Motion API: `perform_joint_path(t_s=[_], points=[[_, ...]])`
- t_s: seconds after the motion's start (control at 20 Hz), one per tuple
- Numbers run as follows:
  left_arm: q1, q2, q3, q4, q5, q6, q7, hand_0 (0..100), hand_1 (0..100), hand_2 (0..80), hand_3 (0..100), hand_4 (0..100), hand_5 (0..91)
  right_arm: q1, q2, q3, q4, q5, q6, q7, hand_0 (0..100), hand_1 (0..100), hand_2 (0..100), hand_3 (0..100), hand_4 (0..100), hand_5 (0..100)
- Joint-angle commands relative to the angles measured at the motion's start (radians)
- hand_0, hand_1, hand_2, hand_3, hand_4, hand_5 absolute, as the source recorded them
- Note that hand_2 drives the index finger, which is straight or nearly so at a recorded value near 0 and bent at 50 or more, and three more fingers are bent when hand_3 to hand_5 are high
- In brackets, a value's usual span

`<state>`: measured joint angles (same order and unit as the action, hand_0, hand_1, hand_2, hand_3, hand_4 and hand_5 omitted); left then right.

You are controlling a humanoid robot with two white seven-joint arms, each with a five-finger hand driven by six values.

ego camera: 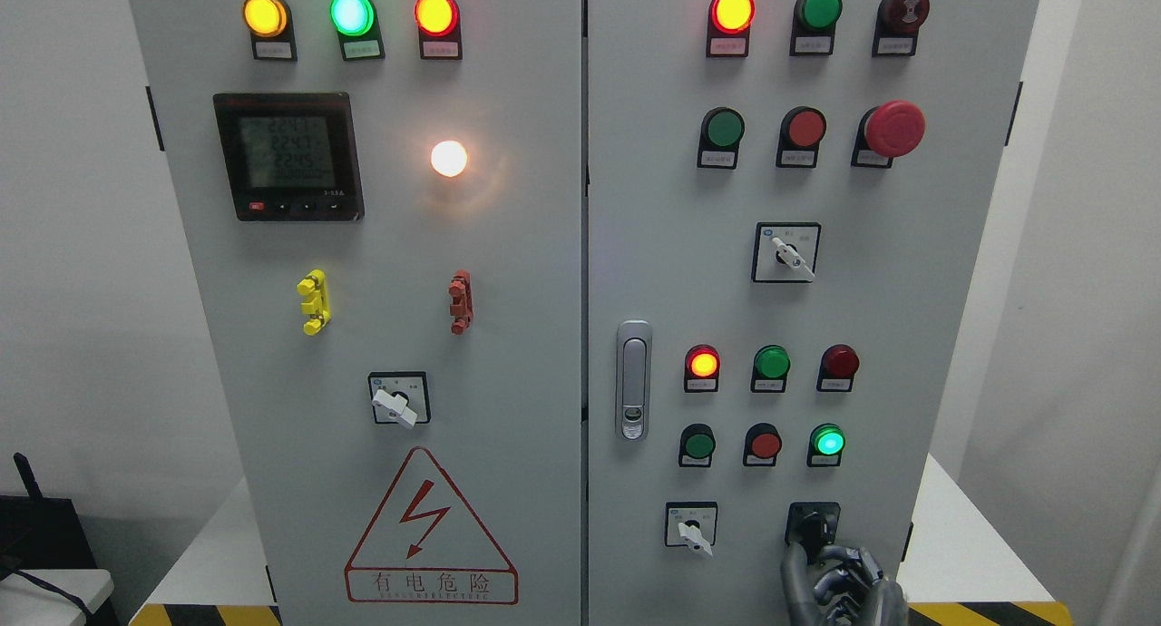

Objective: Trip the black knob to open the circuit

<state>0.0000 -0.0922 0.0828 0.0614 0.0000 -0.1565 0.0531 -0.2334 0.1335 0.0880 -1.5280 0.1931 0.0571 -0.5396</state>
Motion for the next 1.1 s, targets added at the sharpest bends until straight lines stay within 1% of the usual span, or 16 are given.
perform_joint_path(t_s=[0.0,0.7,0.8,1.05], points=[[-0.008,0.000,0.000,0.000,-0.032,0.000,0.001,12,39,0.0,0,0,0.0,0.000,0.000,-0.011,0.000,0.006,0.000,-0.002,35,72,50,89,89,92],[-0.008,0.000,0.000,0.000,-0.034,0.000,0.001,12,39,0.0,0,0,0.0,0.002,-0.002,-0.010,0.000,0.025,0.000,0.000,36,74,49,88,89,91],[-0.008,0.000,0.000,0.000,-0.032,0.000,0.001,12,39,0.0,0,0,0.0,0.002,-0.005,-0.010,0.000,0.026,-0.002,0.021,37,74,48,88,89,91],[-0.008,-0.001,0.000,0.000,-0.032,0.000,0.001,12,39,0.0,0,0,0.0,0.002,-0.011,-0.013,0.000,0.028,-0.003,0.026,39,75,45,87,88,90]])
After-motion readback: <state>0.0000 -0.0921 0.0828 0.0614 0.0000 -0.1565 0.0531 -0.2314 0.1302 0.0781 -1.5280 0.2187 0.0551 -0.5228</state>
